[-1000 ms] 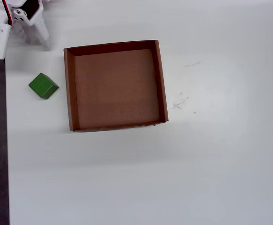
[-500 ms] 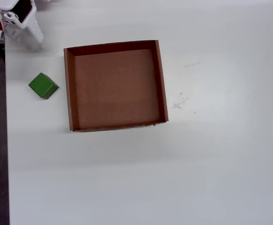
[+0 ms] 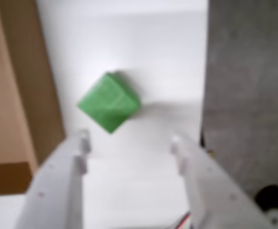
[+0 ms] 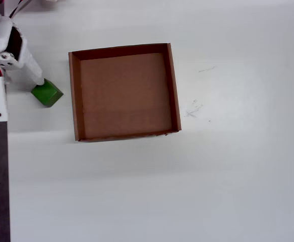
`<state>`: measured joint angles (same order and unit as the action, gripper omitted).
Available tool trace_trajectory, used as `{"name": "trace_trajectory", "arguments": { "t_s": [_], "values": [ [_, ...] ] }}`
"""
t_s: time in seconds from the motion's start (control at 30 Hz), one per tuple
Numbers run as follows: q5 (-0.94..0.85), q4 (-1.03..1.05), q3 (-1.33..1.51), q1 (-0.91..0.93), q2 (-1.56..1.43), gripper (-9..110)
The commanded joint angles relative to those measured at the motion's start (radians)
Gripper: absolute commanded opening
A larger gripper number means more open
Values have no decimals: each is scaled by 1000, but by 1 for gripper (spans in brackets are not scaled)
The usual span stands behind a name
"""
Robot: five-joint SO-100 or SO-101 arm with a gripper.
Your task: Grasp a green cube and put it in a box.
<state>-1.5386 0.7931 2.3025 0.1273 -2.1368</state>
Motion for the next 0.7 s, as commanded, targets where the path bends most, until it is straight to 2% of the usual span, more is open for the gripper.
{"name": "trace_trajectory", "arguments": {
  "t_s": [0.0,0.37,0.57,0.67],
  "values": [
    [-150,-35,-67,-12,26,23],
    [-287,84,-239,-176,152,25],
    [-436,80,-249,-123,199,25],
    [-460,75,-249,-103,213,31]
  ]
}}
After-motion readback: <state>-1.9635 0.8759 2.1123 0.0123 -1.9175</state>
